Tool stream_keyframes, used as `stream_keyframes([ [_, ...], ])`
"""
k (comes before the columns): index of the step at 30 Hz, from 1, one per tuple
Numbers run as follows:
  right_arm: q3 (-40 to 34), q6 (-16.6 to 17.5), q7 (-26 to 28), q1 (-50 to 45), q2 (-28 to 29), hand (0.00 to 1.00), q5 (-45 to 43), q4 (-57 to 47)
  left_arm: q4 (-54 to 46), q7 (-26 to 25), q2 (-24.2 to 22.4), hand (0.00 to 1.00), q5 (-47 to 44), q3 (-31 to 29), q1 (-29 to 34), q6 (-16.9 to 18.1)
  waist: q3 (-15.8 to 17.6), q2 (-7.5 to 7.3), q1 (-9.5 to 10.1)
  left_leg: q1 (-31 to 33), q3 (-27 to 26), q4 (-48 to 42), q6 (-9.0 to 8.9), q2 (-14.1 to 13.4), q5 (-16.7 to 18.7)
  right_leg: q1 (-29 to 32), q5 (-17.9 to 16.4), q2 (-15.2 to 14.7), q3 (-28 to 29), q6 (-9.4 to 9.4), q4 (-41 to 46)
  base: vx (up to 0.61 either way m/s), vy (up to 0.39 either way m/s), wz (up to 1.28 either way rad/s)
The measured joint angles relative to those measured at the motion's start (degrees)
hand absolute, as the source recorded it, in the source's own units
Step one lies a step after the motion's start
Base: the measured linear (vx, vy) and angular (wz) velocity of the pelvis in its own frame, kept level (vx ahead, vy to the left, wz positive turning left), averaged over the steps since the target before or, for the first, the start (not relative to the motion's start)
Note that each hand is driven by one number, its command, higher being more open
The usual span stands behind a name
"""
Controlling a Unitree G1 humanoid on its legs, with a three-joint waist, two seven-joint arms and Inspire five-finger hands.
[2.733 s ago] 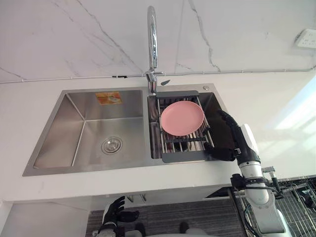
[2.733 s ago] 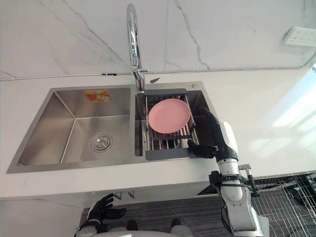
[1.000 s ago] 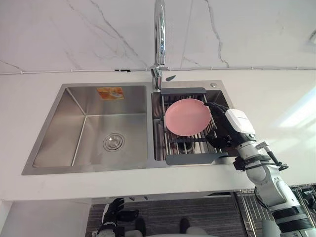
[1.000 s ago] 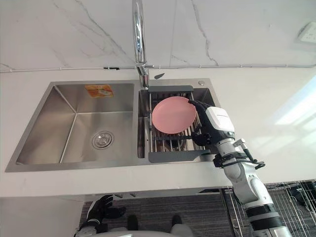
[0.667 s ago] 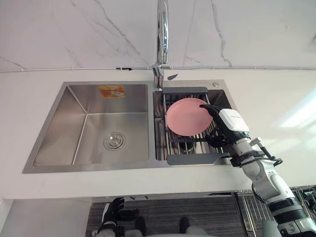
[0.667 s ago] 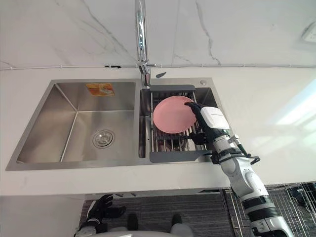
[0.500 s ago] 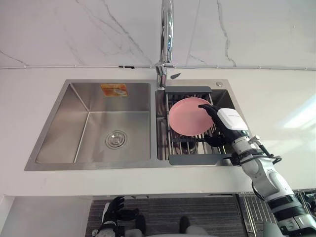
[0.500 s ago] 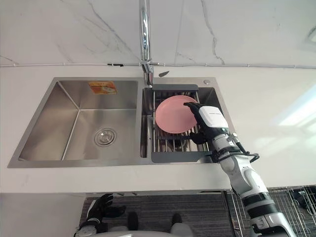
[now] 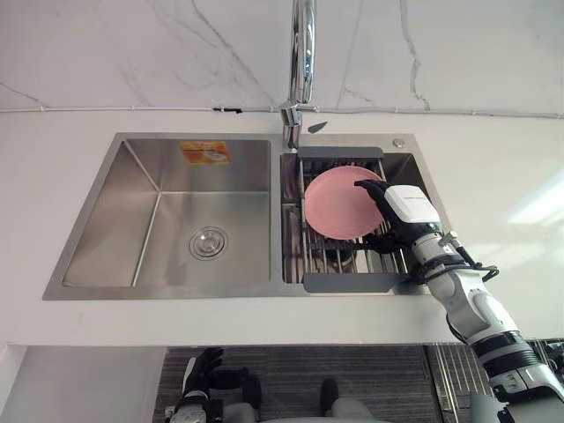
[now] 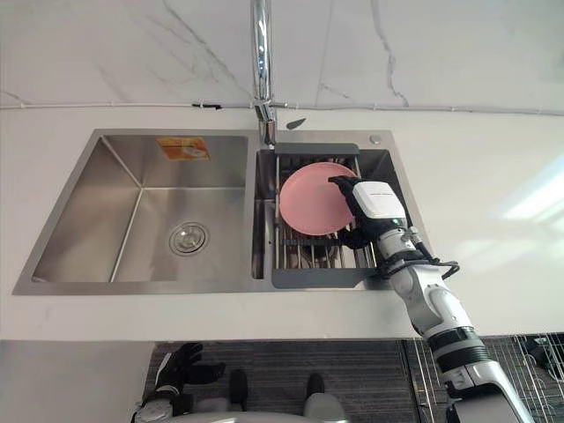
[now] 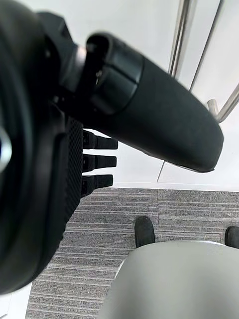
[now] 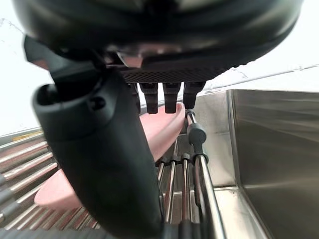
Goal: Walk over to the sink, pick up the cup, carry it to the dishwasher, place the cup inside the dishwasher, then close the dishwasher door
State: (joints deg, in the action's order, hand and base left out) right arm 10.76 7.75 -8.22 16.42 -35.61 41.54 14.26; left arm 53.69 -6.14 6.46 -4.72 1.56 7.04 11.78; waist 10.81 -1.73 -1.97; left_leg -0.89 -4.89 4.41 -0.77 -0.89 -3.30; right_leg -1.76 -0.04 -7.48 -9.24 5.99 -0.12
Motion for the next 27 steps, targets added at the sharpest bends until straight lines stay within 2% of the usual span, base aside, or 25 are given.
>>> stream_keyframes([
  [2, 0.0, 0.0, -0.2, 0.4, 0.0, 0.90, 0.4, 0.3, 0.0, 0.0, 0.0, 0.90, -0.3, 0.0, 0.0, 0.0, 0.1, 0.07, -0.05, 0.0, 0.0, -0.1, 0.00, 0.0, 0.0, 0.0, 0.0, 0.0, 0.0, 0.00, 0.0, -0.03, -0.007, 0.00],
  [3, 0.0, -0.1, -0.4, 0.6, 0.0, 0.30, 0.6, 0.7, 0.1, -0.1, 0.0, 0.90, -0.4, 0.0, 0.0, 0.0, 0.1, 0.10, -0.04, 0.1, 0.0, -0.1, 0.00, 0.0, 0.0, 0.0, 0.0, 0.0, 0.0, 0.00, 0.0, 0.00, 0.000, 0.00],
  [14, -1.8, -1.2, -4.0, 3.6, 1.1, 0.30, 0.6, 1.1, 0.0, -0.1, -0.4, 0.90, -1.0, 0.1, -0.2, 0.1, 0.5, 0.83, 0.66, 0.4, 0.0, -0.4, -0.02, -0.1, 0.0, 0.1, 0.0, 0.0, -0.2, 0.00, 0.1, 0.00, 0.000, 0.00],
  [27, -3.0, -1.3, -4.0, 2.7, 3.3, 0.30, -4.4, 0.4, -0.2, -0.1, -0.4, 0.90, -1.0, 0.1, -0.2, 0.1, 0.5, 0.83, 0.82, 0.0, -0.3, -0.7, -0.03, -0.2, 0.0, 0.0, 0.0, 0.0, 0.1, 0.00, 0.7, 0.00, 0.000, 0.00],
])
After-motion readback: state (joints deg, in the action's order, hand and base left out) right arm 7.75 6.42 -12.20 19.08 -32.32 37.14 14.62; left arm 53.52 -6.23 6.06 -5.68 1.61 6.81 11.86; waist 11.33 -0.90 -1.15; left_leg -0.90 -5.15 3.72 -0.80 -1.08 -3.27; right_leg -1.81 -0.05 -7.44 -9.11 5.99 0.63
